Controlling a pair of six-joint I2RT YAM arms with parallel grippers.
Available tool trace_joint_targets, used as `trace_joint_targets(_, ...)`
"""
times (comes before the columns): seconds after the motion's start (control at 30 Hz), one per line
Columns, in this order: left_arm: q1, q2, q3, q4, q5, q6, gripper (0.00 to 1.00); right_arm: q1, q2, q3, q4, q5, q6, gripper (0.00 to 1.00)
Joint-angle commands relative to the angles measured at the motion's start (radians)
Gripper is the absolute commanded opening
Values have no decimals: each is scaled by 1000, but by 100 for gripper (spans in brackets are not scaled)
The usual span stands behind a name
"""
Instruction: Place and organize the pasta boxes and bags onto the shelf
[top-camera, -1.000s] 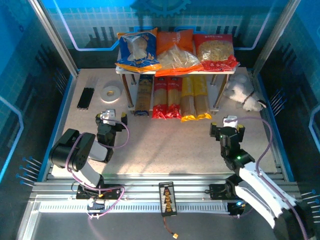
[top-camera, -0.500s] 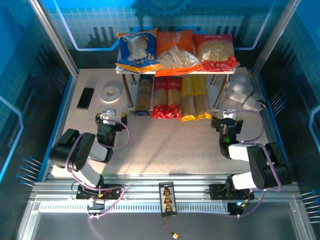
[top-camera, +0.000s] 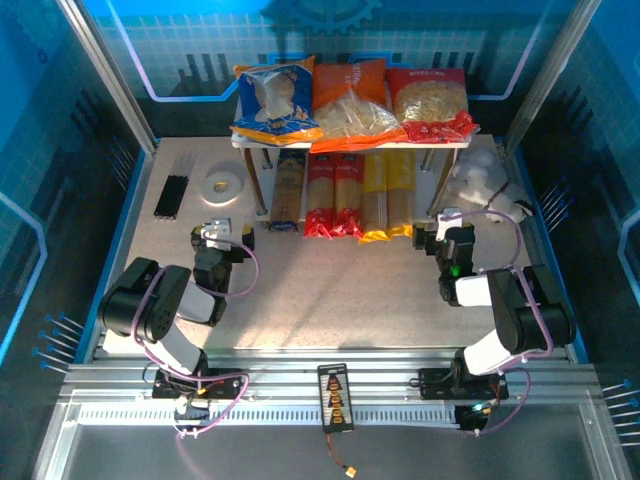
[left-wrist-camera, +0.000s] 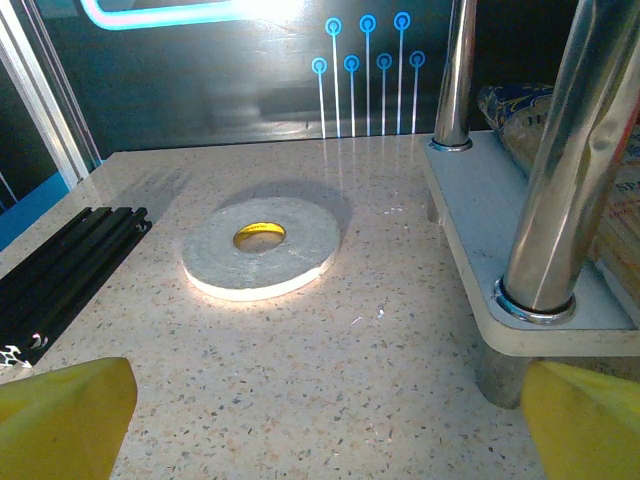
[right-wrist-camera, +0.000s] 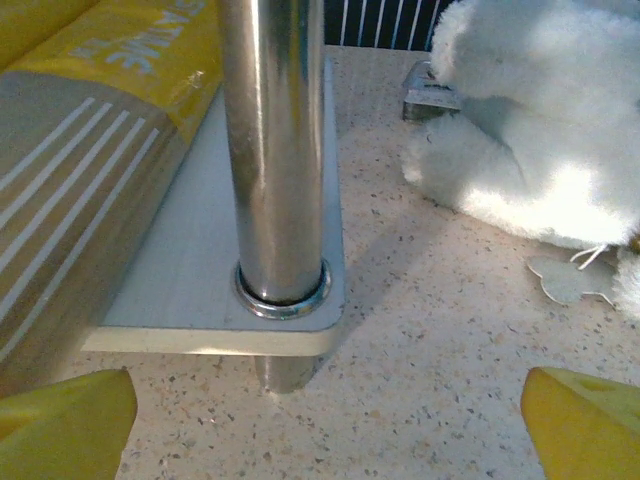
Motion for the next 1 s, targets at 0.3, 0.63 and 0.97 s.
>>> trace_joint_targets(0.3,5,11,-11,41,17,5,99,12,9,17,47,-18,-27,100)
trace_joint_targets(0.63,6,11,-11,42,17,5,99,14,9,18,45,-18,-27,100)
trace_joint_targets(0.97,6,11,-11,41,17,5,99,14,8,17,44,-17,-28,100)
